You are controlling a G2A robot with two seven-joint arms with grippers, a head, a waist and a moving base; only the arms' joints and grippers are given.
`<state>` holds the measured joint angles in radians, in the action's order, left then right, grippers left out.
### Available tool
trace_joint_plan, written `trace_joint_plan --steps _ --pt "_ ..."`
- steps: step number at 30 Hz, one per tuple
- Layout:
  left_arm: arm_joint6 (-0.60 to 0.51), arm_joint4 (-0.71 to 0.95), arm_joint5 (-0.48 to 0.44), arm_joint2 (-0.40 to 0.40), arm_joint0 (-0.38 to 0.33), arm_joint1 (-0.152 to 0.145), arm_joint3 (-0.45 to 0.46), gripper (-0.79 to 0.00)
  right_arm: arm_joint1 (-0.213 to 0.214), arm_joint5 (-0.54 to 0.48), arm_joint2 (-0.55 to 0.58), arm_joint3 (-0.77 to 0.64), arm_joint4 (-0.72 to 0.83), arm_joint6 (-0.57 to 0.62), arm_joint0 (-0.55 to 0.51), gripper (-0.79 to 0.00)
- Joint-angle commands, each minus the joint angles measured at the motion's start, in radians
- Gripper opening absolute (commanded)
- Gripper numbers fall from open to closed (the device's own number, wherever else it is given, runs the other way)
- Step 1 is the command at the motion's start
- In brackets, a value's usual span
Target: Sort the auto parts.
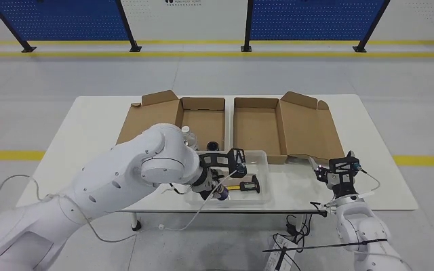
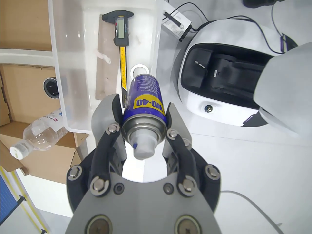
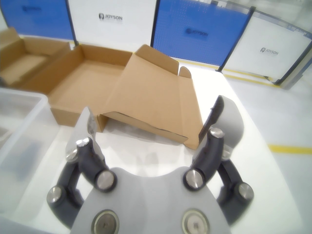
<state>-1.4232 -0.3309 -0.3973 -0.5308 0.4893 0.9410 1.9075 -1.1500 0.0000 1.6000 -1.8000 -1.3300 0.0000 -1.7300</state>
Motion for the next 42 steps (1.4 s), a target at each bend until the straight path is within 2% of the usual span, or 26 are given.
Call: trace_joint_plan --steps 1,11,24,36,42 --pt "0.010 0.025 -0.009 0.003 -0.013 -0.013 0.005 -0.785 0.000 0.000 0.000 0.000 0.000 0.000 0.000 0.000" --pt "0.036 0.074 -0.035 0.045 -0.057 -0.061 0.010 -0.785 0.000 0.000 0.000 0.000 0.000 0.000 0.000 0.000" --pt "0.066 0.096 -0.066 0.075 -0.089 -0.094 -0.009 -0.785 0.000 0.000 0.000 0.000 0.000 0.000 0.000 0.000" --pt "0.050 -0.003 0.034 0.020 -0.080 -0.108 -0.071 -0.785 0.000 0.000 0.000 0.000 0.000 0.000 0.000 0.000" --pt "0.047 -0.040 0.088 -0.029 -0.059 -0.127 -0.099 -0.785 0.000 0.000 0.000 0.000 0.000 0.000 0.000 0.000"
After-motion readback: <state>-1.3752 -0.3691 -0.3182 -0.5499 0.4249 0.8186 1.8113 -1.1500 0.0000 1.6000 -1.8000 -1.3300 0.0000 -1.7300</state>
